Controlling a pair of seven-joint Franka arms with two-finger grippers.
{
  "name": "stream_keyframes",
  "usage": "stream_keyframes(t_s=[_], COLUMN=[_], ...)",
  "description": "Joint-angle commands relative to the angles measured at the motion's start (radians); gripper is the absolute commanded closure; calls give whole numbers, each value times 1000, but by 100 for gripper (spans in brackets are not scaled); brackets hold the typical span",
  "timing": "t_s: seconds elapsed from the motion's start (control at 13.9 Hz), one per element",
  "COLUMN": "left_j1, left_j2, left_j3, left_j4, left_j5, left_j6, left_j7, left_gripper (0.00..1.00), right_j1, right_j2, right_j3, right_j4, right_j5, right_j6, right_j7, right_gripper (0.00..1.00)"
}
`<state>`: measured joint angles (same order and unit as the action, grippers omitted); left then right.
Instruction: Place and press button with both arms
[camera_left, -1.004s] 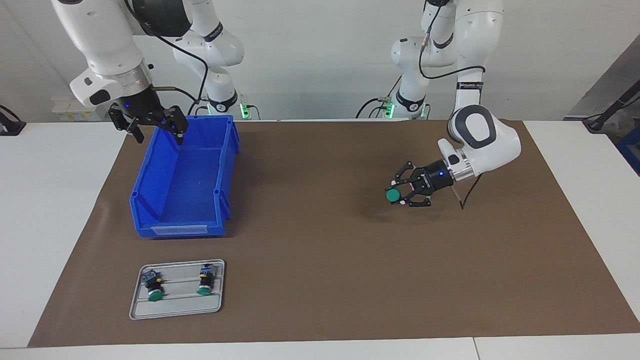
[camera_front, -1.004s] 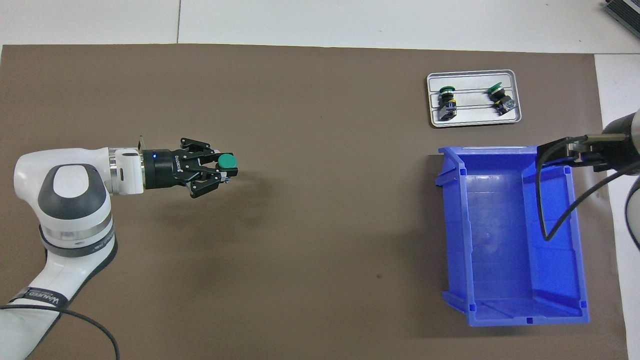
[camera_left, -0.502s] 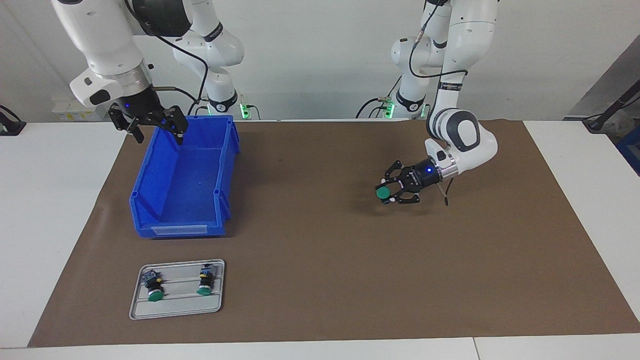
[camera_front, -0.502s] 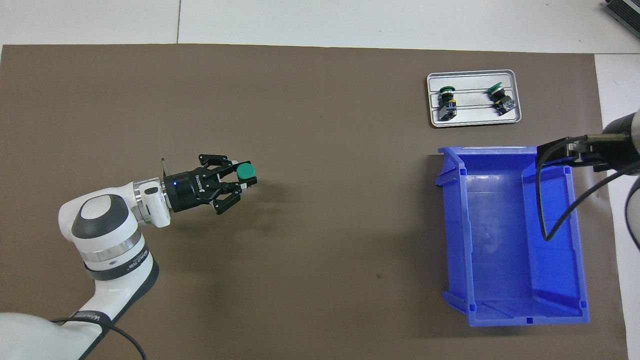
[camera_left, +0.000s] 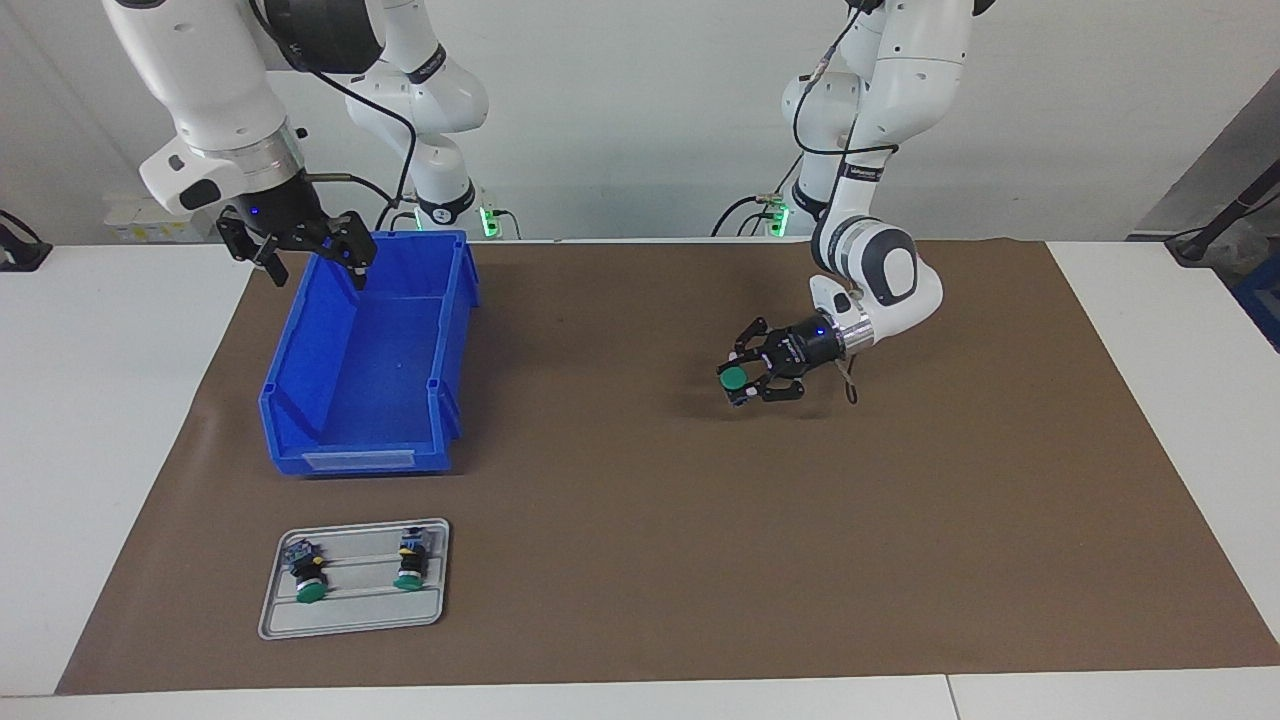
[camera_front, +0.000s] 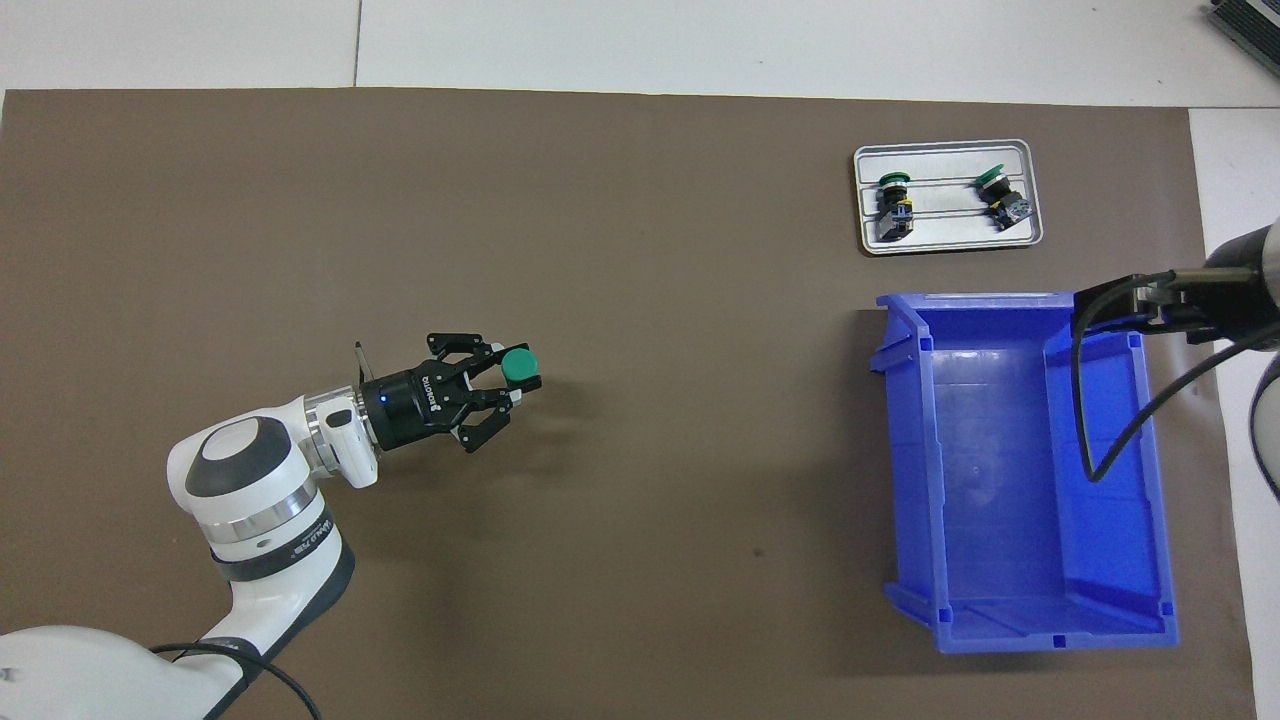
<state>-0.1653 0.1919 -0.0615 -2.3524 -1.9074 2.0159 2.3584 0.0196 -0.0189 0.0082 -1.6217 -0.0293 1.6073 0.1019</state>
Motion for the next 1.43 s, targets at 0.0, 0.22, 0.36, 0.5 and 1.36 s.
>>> stream_keyframes(t_s=[0.0,0.22,0.36,0.5,1.36], left_j1=[7,7,9,10,-3], left_j2=[0,20,52,144,146], left_j3=[8,8,11,11,14], left_j4=[-15,-5,27,102,-44], left_j5=[-30,-55,-59,-61,-119], left_j6=[-43,-42,-36,-48,-249], left_j7=[32,32,32,36,281], left_gripper=[76,77,76,76,63], right_j1=[-10,-10,-10,-10,-10], right_j2=[-9,-9,-9,-9,-9], right_j3=[6,6,6,6,6], right_j4=[-7,-7,-7,-7,-7], right_j5=[23,22,22,22,22], right_j6=[-7,-7,-7,-7,-9], right_j7=[-30,-30,-30,-30,-30], right_gripper=[0,0,0,0,0])
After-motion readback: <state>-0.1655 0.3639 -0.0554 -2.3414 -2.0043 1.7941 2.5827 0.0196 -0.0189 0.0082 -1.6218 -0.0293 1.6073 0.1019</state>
